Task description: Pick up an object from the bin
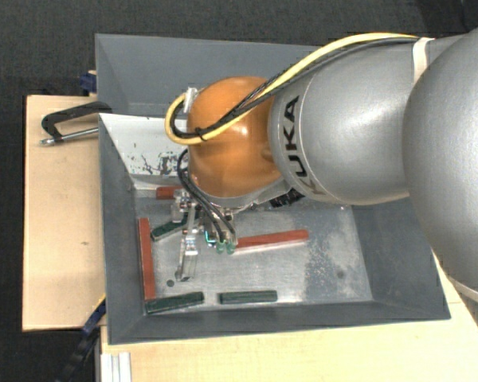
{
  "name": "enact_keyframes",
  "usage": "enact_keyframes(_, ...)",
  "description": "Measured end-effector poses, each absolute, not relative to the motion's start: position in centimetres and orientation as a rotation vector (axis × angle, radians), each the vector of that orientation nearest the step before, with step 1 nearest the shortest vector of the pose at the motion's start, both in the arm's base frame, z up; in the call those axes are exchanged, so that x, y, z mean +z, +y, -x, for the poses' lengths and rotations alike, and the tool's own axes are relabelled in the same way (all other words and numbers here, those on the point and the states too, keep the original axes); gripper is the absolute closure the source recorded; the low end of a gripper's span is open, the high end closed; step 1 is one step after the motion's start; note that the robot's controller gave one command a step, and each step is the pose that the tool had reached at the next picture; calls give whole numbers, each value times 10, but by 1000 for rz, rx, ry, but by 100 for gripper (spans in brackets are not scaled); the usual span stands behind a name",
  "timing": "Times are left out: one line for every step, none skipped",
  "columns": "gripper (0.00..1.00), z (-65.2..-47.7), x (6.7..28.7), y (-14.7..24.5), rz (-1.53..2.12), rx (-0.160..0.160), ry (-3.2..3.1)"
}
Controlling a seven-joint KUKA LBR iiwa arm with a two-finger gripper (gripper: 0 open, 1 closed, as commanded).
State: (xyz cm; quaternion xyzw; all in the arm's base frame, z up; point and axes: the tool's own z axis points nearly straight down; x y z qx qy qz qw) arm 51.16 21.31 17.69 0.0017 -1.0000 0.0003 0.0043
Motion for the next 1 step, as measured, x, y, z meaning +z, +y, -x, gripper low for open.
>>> enact_keyframes(0,-514,181,212,-1,-2,-3141)
